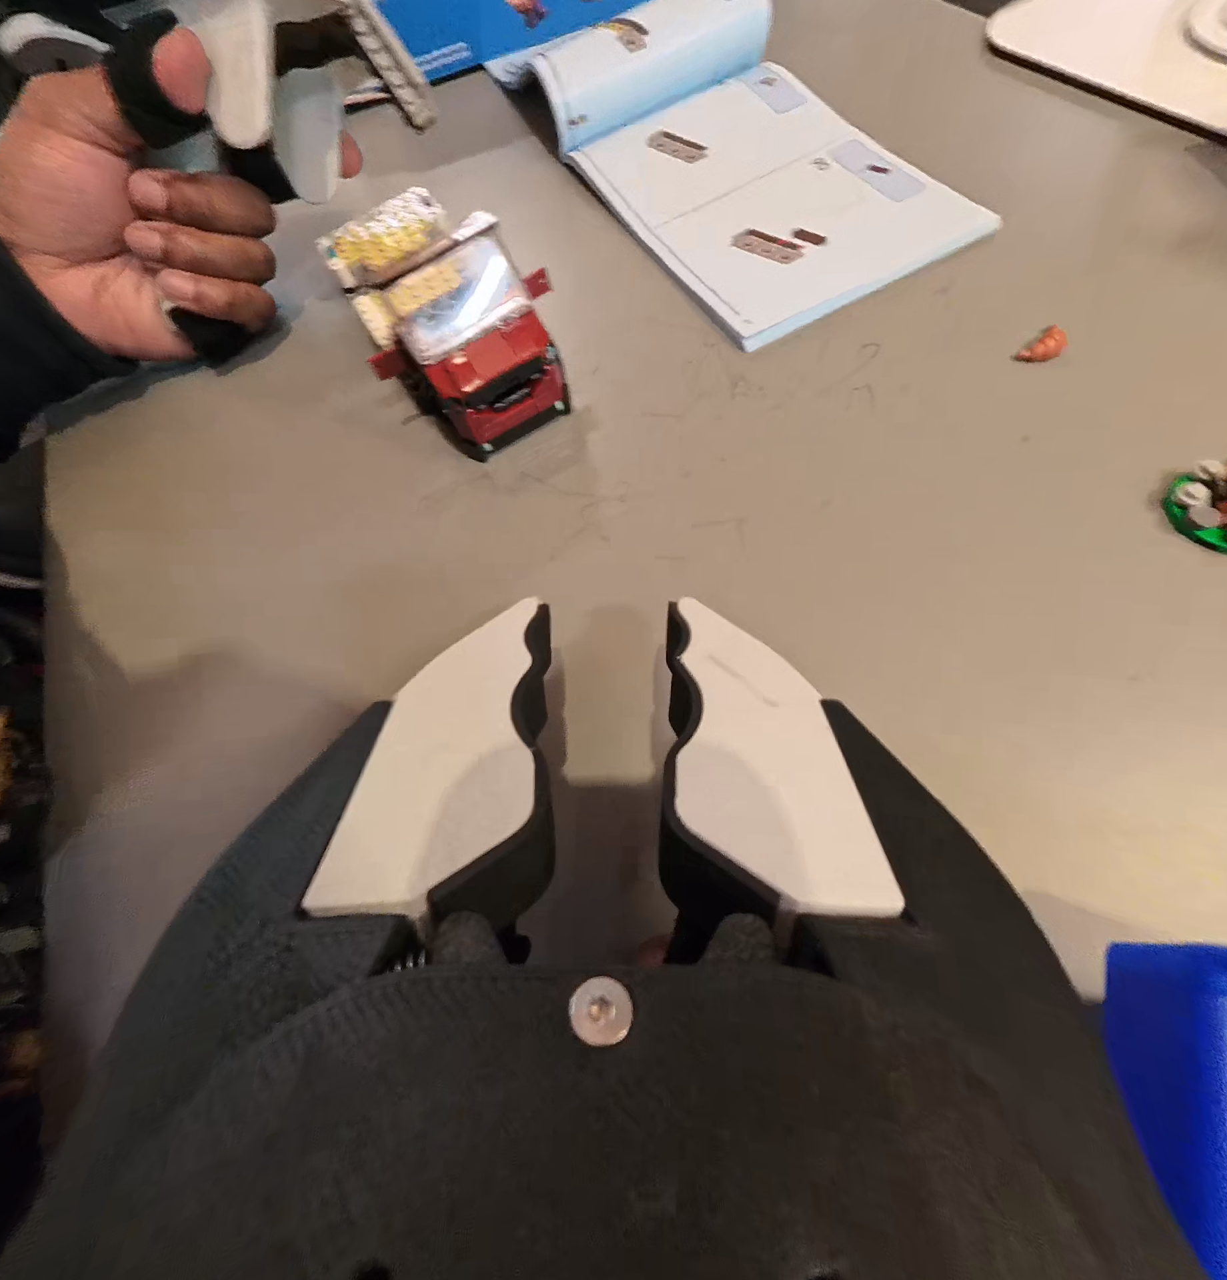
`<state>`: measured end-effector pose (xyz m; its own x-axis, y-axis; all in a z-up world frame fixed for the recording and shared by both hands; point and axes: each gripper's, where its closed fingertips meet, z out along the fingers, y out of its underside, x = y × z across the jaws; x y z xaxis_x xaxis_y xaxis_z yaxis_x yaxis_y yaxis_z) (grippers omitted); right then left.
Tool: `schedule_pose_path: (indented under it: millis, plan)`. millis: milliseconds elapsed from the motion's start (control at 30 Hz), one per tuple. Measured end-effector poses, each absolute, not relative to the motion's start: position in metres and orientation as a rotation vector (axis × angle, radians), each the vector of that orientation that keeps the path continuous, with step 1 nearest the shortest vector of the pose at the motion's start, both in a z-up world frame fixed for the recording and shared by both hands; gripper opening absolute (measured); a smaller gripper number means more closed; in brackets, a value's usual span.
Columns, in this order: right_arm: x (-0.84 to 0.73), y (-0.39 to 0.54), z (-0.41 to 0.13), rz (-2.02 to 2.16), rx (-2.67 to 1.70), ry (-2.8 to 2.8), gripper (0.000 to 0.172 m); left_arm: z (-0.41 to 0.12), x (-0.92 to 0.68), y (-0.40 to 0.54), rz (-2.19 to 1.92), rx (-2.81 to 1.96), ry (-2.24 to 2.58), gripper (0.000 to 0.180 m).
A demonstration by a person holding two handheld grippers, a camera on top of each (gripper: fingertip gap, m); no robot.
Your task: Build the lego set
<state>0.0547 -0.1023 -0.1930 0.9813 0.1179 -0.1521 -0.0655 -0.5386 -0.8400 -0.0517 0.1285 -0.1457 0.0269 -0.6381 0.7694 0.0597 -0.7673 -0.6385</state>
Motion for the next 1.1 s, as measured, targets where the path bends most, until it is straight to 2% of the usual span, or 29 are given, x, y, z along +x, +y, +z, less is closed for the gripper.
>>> schedule_pose_path:
  millis: [100, 167, 300, 333, 500, 700, 833, 867, 900, 1000, 1100]
  plan:
    - [0.034, -0.115, -0.174, 0.387, -2.078, -0.101, 0.031, -0.144, -0.053, 0.129, -1.804, -1.789, 0.58, 0.017]
    - [0.021, -0.149, -0.142, 0.504, -2.097, -0.228, 0.03, -0.141, -0.056, 0.13, -1.834, -1.769, 0.558, 0.017]
    - [0.119, -0.211, -0.066, -0.016, -2.201, -0.287, 0.026, -0.132, -0.063, 0.128, -1.915, -1.693, 0.538, 0.017]
    - [0.15, -0.224, -0.068, -0.134, -2.275, -0.33, 0.025, -0.132, -0.063, 0.127, -1.935, -1.687, 0.537, 0.017]
    - [0.231, -0.29, -0.17, -0.16, -2.853, -0.62, 0.038, -0.13, -0.063, 0.124, -2.056, -1.687, 0.542, 0.017]
    - [0.261, -0.294, -0.202, -0.237, -2.943, -0.789, 0.033, -0.126, -0.072, 0.121, -2.127, -1.655, 0.517, 0.017]
    - [0.258, -0.305, -0.229, -0.093, -3.033, -0.777, 0.026, -0.126, -0.073, 0.121, -2.135, -1.652, 0.51, 0.016]
    - [0.255, -0.306, -0.231, -0.044, -3.033, -0.774, 0.01, -0.126, -0.073, 0.121, -2.134, -1.652, 0.513, 0.016]
    - [0.256, -0.303, -0.231, -0.07, -3.032, -0.735, 0.006, -0.126, -0.073, 0.121, -2.132, -1.652, 0.515, 0.016]
    - [0.253, -0.293, -0.214, -0.181, -2.98, -0.739, 0.007, -0.125, -0.074, 0.121, -2.13, -1.646, 0.513, 0.016]
    - [0.203, -0.246, -0.161, -0.158, -2.71, -0.638, 0.006, -0.125, -0.075, 0.122, -2.133, -1.644, 0.5, 0.016]
